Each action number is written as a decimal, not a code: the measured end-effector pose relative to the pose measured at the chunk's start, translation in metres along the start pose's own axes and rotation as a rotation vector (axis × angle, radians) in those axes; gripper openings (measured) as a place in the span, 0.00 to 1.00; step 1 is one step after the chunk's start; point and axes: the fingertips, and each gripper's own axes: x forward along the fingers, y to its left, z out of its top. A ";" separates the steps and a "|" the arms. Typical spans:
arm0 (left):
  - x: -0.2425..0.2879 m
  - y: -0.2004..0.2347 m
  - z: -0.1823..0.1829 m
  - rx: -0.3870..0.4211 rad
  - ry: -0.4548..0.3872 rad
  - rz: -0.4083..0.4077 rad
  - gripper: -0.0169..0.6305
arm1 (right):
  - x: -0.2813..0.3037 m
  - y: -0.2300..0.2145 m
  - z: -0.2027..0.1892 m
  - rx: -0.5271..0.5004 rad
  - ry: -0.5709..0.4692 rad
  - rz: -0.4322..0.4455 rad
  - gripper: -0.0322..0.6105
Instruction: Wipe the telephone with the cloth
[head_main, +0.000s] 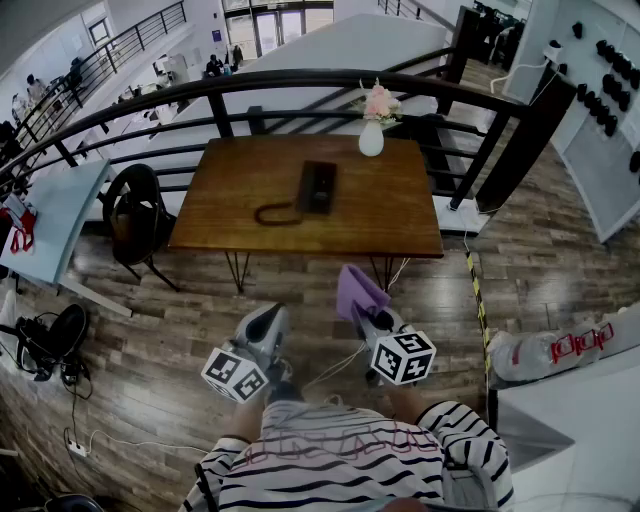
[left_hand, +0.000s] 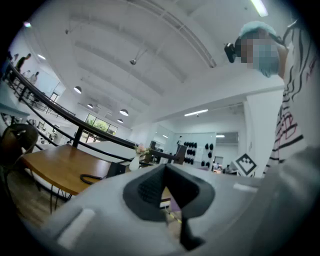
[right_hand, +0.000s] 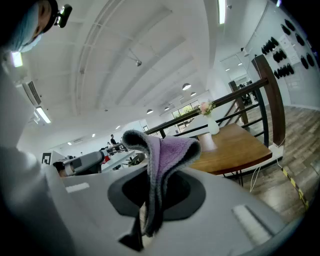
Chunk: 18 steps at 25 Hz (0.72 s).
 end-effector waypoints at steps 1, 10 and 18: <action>0.002 0.002 0.000 -0.006 0.002 -0.004 0.03 | 0.002 -0.003 0.001 0.015 -0.002 -0.004 0.11; 0.038 0.044 0.004 -0.034 -0.005 -0.029 0.03 | 0.034 -0.026 0.014 0.058 -0.021 -0.049 0.11; 0.078 0.115 0.024 -0.073 0.014 -0.094 0.03 | 0.104 -0.033 0.037 0.080 -0.018 -0.112 0.11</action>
